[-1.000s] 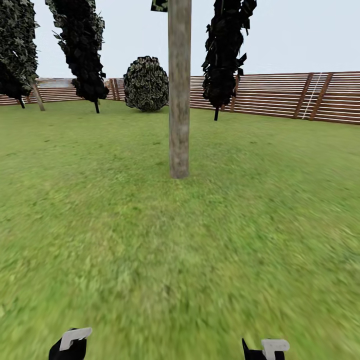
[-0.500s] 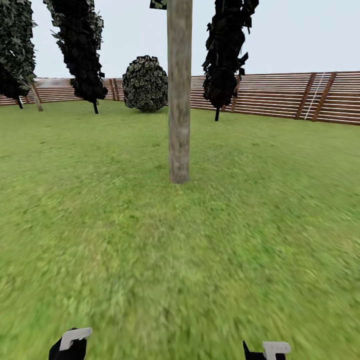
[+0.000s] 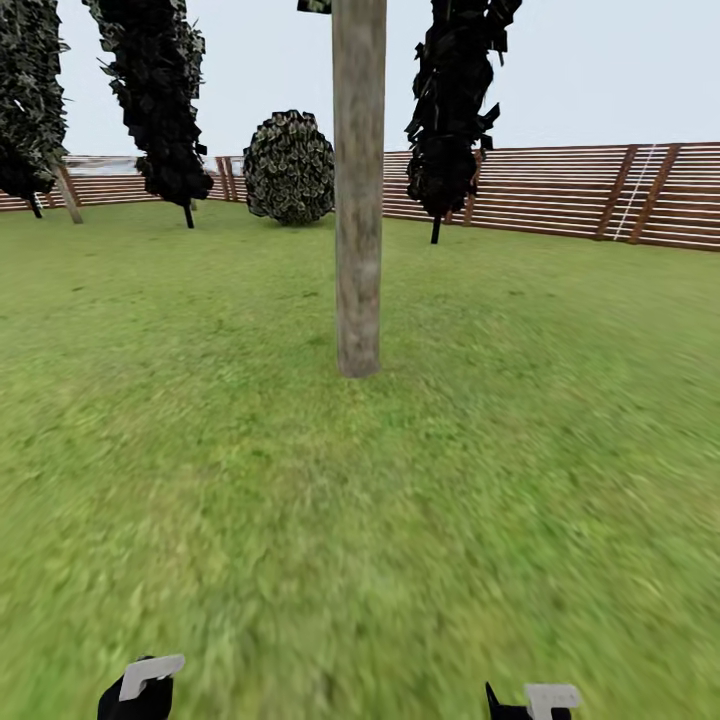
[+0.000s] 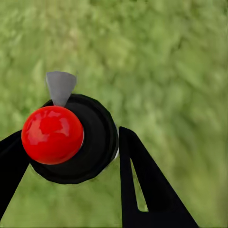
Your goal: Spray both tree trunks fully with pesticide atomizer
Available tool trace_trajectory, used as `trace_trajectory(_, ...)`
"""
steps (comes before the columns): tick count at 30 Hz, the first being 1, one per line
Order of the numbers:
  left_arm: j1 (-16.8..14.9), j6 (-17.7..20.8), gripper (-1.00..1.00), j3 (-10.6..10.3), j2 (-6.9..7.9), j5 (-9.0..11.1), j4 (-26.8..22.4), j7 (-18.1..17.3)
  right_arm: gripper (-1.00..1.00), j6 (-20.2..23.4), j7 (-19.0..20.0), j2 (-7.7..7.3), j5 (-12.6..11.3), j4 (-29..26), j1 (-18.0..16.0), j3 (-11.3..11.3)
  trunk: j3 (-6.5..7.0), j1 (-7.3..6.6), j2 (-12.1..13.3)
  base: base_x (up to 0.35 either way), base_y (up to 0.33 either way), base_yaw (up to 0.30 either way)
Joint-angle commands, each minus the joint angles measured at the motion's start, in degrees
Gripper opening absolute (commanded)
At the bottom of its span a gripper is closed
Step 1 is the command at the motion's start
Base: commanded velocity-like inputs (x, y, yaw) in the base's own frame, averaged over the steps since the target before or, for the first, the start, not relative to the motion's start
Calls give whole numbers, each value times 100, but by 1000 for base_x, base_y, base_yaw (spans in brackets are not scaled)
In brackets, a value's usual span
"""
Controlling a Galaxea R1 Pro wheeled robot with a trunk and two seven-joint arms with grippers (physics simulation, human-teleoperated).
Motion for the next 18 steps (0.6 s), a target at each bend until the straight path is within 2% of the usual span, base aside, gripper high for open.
trace_trajectory(1, -3, -19, -100, 9, -1, 5, 4, -3, 100, -19, -1, -2, -32, 4, -3, 17, -5, 2, -2, 339, 0, 0)
trace_trajectory(15, -3, -20, -100, 9, -1, 5, 4, -3, 100, -18, -1, -2, -32, 4, -3, 25, -5, 2, -2, 338, 0, -1)
trace_trajectory(18, -3, -20, -100, 9, -1, 5, 4, -3, 100, -18, -1, 0, -32, 4, -3, 25, -5, 2, -2, 339, 0, -114)
